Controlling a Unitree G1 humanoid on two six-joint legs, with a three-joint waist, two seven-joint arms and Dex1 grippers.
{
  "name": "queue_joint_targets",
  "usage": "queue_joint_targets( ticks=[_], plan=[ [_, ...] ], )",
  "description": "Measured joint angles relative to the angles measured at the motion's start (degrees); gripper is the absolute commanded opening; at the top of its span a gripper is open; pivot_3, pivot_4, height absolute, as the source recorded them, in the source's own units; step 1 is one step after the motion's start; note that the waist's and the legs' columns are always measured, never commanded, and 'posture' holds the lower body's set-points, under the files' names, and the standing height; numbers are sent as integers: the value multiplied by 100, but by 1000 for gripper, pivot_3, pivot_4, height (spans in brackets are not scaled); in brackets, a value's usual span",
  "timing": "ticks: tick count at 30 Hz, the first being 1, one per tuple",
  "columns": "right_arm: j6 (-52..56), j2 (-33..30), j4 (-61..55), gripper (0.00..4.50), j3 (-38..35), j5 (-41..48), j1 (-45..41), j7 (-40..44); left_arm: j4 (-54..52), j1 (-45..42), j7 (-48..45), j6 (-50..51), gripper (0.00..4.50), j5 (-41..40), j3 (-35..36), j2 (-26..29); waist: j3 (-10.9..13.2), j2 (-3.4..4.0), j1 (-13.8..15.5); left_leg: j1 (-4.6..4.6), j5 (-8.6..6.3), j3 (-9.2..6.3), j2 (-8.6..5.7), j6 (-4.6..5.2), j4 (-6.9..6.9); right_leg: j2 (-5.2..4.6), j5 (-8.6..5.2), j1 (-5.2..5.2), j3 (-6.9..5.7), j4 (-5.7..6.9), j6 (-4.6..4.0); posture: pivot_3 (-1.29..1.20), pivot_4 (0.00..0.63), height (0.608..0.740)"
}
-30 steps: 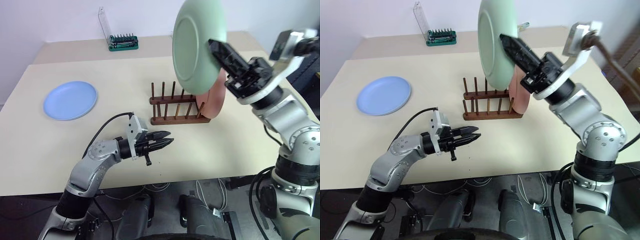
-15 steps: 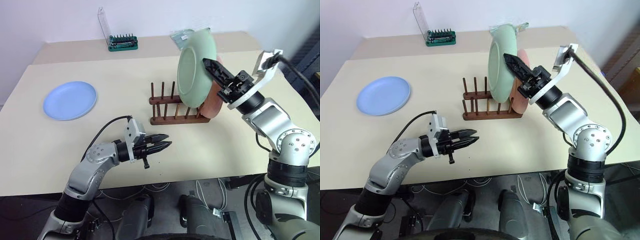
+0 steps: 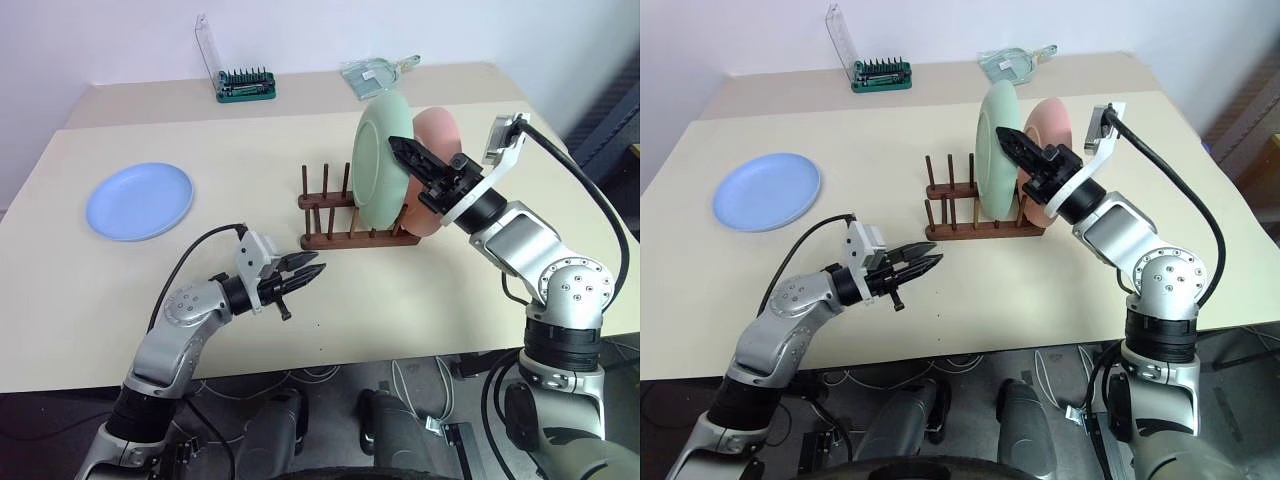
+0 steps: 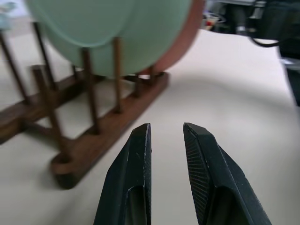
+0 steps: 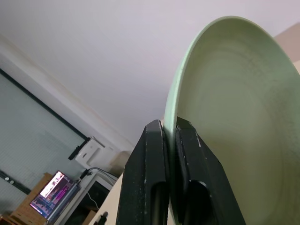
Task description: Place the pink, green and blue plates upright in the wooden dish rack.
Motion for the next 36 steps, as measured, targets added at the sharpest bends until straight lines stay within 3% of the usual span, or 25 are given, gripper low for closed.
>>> queue_joint_targets(
  ticks=[7, 25, 29, 31, 33, 36],
  plan=[
    [9, 45, 1, 4445, 2, -1, -50, -1, -18, 2, 78, -5, 1097, 4, 26, 2, 0, 0, 0, 0, 0, 0, 0, 0, 0, 1, 0, 0, 0, 0, 0, 0, 150, 740],
    [114, -461, -168, 4445, -64, -219, -761, 47, -106, -56, 102, 212, 1097, -105, 25, -5, 1, 1, 4, -1, 0, 2, 0, 0, 0, 0, 0, 0, -1, 0, 1, 0, 150, 740],
    [-2, -1661, -583, 4500, 339, -1496, -1149, 1240, -68, -102, 674, 441, 2357, -284, 561, -194, 12, 5, 4, -7, 0, 8, 1, 1, 2, 1, -8, -8, -7, -1, 14, 0, 150, 740],
    [-352, -2241, -993, 4500, 851, -2512, -1274, 2062, 118, -335, 1416, 565, 3451, -298, 1216, -315, 15, -5, -10, -4, 0, 7, 10, 0, -2, 8, -7, -10, -11, 2, 36, 0, 150, 740],
    [-686, -2399, -1143, 4500, 1469, -3397, -1271, 2692, 196, -624, 2229, 750, 4472, -272, 1900, -348, 15, -29, -49, 0, -1, 7, 22, -1, -3, 14, 1, -9, -15, 4, 41, 0, 150, 740],
    [-985, -2188, -1054, 4500, 2040, -4152, -1227, 3235, 335, -949, 3570, 1328, 4472, -43, 2709, -355, 17, -31, -54, 1, 0, 8, 18, -2, 2, 16, 5, -9, -13, 7, 40, 0, 150, 740]
  ],
)
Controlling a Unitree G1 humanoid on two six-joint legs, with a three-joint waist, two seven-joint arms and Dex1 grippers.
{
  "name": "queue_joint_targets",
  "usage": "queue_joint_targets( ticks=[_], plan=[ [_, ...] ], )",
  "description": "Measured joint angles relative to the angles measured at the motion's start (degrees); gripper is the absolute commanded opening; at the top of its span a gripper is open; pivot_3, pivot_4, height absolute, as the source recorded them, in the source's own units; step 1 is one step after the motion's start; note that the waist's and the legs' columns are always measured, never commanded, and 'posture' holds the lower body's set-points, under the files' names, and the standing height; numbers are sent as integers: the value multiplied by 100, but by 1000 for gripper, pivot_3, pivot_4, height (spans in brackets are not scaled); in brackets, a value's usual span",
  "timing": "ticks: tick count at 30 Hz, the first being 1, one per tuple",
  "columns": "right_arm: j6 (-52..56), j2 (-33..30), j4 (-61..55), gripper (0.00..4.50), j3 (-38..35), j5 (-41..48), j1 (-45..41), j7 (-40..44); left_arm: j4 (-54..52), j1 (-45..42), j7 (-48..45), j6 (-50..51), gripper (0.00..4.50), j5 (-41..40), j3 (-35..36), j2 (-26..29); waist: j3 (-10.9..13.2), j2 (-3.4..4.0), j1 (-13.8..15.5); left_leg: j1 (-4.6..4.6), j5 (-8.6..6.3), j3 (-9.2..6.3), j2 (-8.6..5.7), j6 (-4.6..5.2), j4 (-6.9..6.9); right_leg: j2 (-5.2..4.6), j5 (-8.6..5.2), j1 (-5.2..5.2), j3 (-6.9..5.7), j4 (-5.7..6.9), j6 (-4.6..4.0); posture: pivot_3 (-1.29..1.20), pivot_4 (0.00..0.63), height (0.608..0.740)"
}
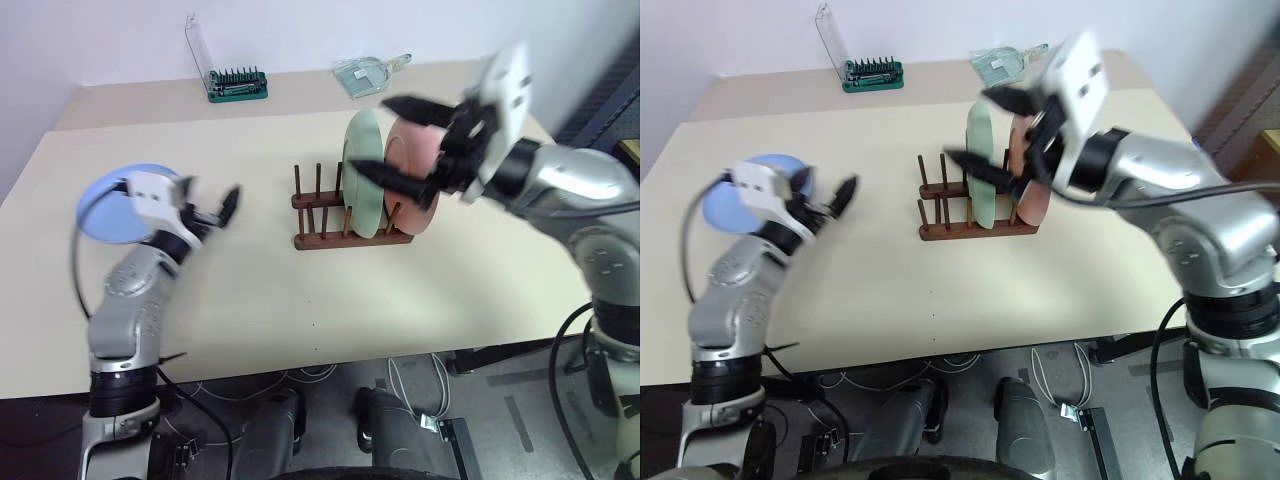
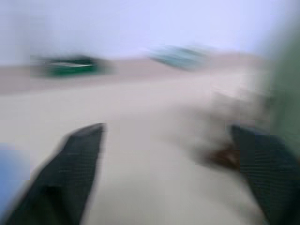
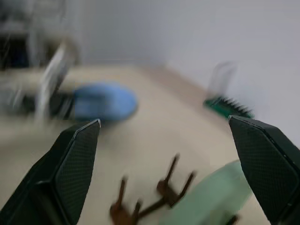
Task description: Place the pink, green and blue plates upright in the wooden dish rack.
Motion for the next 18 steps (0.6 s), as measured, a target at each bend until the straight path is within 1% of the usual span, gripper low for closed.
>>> queue_joint_targets(
  ticks=[1, 3, 5, 7, 9, 11, 16, 18],
  plan=[
    [-75, 109, 58, 4500, 58, -151, -11, 92, 69, -93, 392, 239, 4472, 50, 243, -5, 5, -8, 12, -1, 0, 0, -1, -1, 2, 11, 8, 0, 1, -1, 13, 0, 150, 740],
    [-210, 264, 196, 4500, 120, -426, -56, 280, 194, -220, 1040, 704, 4472, 175, 623, 22, 13, -23, 52, -3, 1, 0, -7, -3, 3, 11, 18, 0, 5, -3, 9, 0, 150, 740],
    [-271, 385, 258, 4500, 131, -590, -121, 416, 274, -235, 1356, 998, 4472, 358, 697, 128, 21, -37, 87, -6, 0, -2, -13, -6, 5, 9, 25, 0, 6, -5, 2, 0, 150, 740],
    [-331, 511, 273, 4500, 128, -710, -145, 567, 438, -379, 1600, 1337, 4472, 429, 791, 175, 23, -45, 156, -7, -1, -3, -16, -8, 6, 6, 27, 0, 7, -8, 3, 0, 150, 740],
    [-386, 687, 322, 4500, 141, -808, -166, 726, 946, -894, 1856, 1803, 4472, 322, 1166, 210, 29, -57, 204, -6, -3, -9, -14, -23, 8, 13, 28, -2, 6, -6, 2, 0, 150, 740],
    [-400, 789, 337, 4500, 149, -885, -174, 829, 1388, -1198, 2008, 2099, 4472, 306, 1433, 340, 27, -61, 200, -5, -3, -10, -13, -28, 7, 15, 28, -1, 6, -4, 2, 0, 150, 740],
    [-395, 880, 317, 4500, 121, -1043, -125, 885, 2626, -1713, 2184, 2351, 4472, 206, 1802, 400, 25, -67, 203, -6, 0, -11, -13, -31, 5, 16, 29, -5, 7, -2, 1, 0, 150, 740],
    [-378, 891, 260, 4500, 107, -1097, -45, 871, 2981, -1891, 2238, 2277, 3956, 179, 1928, 402, 25, -68, 200, -6, 0, -11, -12, -34, 5, 16, 29, -6, 7, -1, 1, 0, 150, 740]
  ],
)
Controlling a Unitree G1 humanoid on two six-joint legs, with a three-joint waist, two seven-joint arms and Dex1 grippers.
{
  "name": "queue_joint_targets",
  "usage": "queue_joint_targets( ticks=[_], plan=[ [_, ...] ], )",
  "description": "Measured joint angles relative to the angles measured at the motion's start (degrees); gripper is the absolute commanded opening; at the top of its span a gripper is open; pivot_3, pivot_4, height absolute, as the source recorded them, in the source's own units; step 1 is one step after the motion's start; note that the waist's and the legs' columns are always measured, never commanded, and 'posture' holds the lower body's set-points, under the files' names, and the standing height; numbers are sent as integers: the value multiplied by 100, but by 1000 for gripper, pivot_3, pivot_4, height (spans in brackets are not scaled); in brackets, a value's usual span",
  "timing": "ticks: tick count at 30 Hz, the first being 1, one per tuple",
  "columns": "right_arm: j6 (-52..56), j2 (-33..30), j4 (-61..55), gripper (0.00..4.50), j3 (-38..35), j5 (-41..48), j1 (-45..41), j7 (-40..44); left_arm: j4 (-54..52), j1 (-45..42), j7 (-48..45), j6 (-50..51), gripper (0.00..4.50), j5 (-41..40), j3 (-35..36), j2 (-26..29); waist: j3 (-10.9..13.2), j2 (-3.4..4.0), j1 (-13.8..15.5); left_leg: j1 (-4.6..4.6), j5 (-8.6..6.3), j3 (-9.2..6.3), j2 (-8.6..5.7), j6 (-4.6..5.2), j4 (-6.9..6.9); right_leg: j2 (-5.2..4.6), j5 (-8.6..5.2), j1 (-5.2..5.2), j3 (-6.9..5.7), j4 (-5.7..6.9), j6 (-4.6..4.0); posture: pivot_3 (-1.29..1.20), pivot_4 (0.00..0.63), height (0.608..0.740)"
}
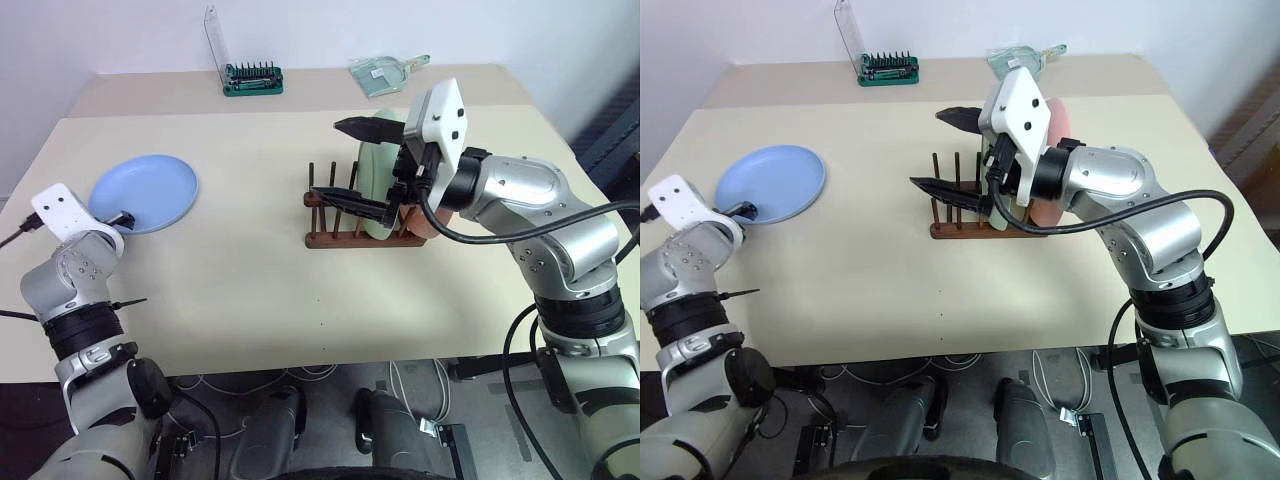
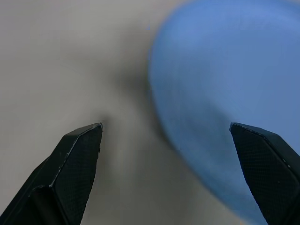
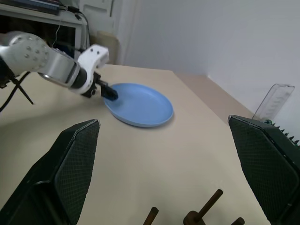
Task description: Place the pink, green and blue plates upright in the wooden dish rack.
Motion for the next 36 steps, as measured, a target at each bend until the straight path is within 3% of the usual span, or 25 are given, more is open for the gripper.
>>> queue_joint_targets(
  ticks=[2, 8, 16, 22, 30, 36],
  plan=[
    [13, 22, -57, 4500, -24, -46, 102, -42, 233, -184, 25, -107, 3181, -130, 210, 7, 0, -1, -1, 1, -5, 0, 1, -12, 0, 0, 1, 0, 0, 1, -2, 0, 150, 740],
    [115, 43, -210, 4500, -111, -149, 273, -151, 427, -211, 48, -371, 25, -298, 262, -11, -1, -1, -7, 1, -6, 0, 2, -17, 0, 0, 2, -1, 2, 2, -3, 0, 150, 740],
    [49, 74, -221, 4500, -91, -573, 277, -142, -195, -135, -344, -843, 25, -351, -114, -119, -1, -8, 12, -1, -5, 1, 1, -19, 1, 0, 3, 1, 2, 1, -4, 0, 150, 740],
    [-1018, 35, 117, 4500, 598, -1964, -14, -50, -2570, -258, -1161, -1832, 25, -416, -1357, -433, 1, -22, -15, 0, -6, 14, -1, -20, 0, -4, 4, 1, 10, -6, -5, 0, 150, 740],
    [-3037, 175, 1046, 4500, 1359, -4171, -456, -411, -3579, -319, -1017, -1192, 25, -309, -2484, -665, 1, -22, -161, 5, 13, 14, 13, -20, -1, 20, 10, -3, 17, 5, -15, 0, 150, 740],
    [-3750, 399, 1411, 4500, 1404, -4829, -481, -492, -4016, -396, -819, -461, 25, -511, -2649, -1034, 1, -22, -161, 5, 32, 14, 15, -48, -2, 22, 11, -5, 22, 6, -15, 0, 150, 740]
  ],
)
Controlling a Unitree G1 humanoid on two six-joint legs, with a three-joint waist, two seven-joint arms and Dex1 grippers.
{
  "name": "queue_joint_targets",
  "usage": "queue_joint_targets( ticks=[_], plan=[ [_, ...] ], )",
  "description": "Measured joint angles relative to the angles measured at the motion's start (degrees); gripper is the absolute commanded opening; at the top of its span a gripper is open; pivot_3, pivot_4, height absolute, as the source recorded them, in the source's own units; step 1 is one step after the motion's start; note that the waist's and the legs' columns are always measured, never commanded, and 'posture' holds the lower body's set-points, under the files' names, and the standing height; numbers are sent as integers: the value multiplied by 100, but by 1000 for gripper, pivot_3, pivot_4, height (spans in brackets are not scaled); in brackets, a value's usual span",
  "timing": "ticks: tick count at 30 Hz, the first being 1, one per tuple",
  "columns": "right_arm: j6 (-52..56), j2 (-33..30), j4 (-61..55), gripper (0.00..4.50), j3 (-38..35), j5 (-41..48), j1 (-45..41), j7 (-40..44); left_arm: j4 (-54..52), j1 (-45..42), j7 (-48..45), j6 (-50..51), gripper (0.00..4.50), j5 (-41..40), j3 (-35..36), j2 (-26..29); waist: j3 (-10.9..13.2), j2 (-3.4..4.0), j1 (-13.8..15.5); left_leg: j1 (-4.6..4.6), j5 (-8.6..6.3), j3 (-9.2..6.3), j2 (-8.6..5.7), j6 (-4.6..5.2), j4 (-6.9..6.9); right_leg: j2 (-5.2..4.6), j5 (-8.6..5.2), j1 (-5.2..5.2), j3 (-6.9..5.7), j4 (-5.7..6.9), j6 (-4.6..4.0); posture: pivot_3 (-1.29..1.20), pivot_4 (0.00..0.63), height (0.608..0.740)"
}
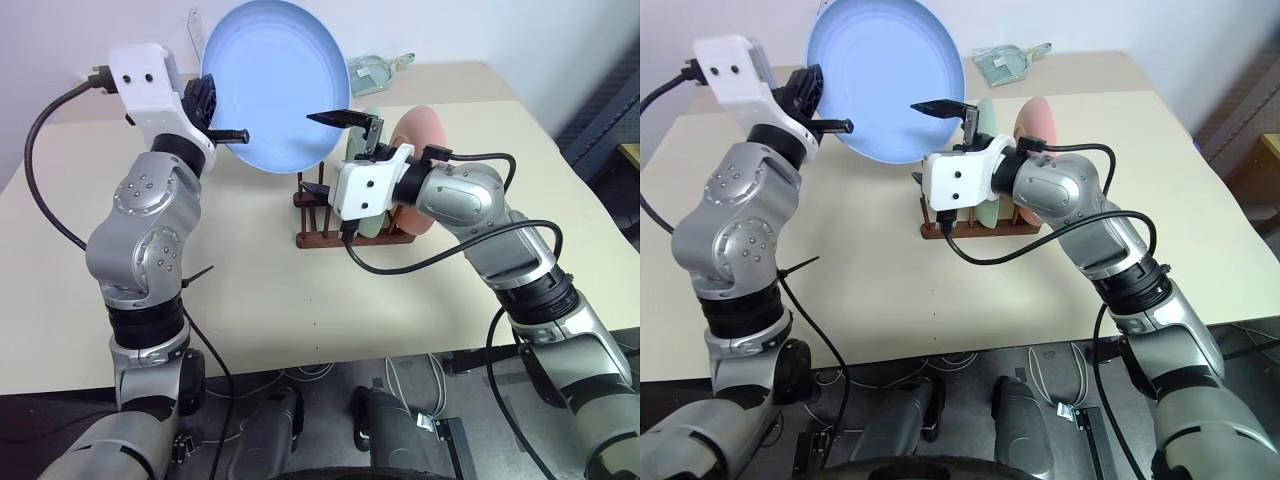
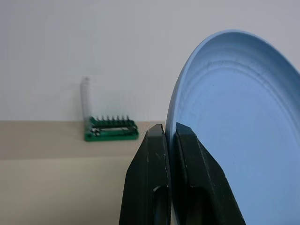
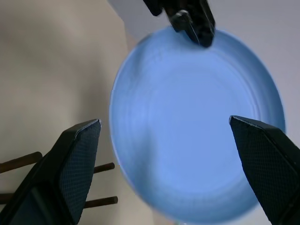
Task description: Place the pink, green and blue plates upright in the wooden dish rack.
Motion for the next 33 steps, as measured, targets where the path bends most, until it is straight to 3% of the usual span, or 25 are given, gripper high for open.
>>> queue_joint_targets(
  ticks=[12, 15, 22, 31, 33],
  plan=[
    [-636, 353, 650, 4500, 172, -887, 1, -119, -607, -291, 112, 717, 25, -642, 346, -182, 0, 0, 2, 2, 5, 0, 0, -7, 1, 1, 0, 1, 2, 1, -1, 0, 150, 740],
    [-752, 384, 832, 3643, 197, -1009, 1, -141, -638, -333, 168, 791, 0, -732, 470, -179, 0, 0, 2, 2, 7, 0, 0, -11, 1, 2, 1, 1, 3, 2, -2, 0, 150, 740],
    [-965, 439, 887, 44, 174, -1138, -45, -313, -661, -337, 243, 947, 0, -771, 506, -182, 0, 0, 2, 2, 9, 0, -1, -14, 1, 3, 1, 1, 5, 3, -2, 0, 150, 740],
    [-1109, 449, 935, 15, 105, -1289, -98, -488, -699, -370, 338, 934, 0, -852, 635, -278, 0, -1, 2, 4, 9, 1, -1, -15, 1, 3, 1, 1, 8, 4, -3, 0, 150, 740],
    [-1132, 453, 936, 0, 83, -1309, -99, -517, -696, -388, 336, 885, 699, -918, 710, -352, 0, -1, 2, 4, 9, 1, 0, -15, 1, 3, 1, 1, 8, 4, -3, 0, 150, 740]
  ],
)
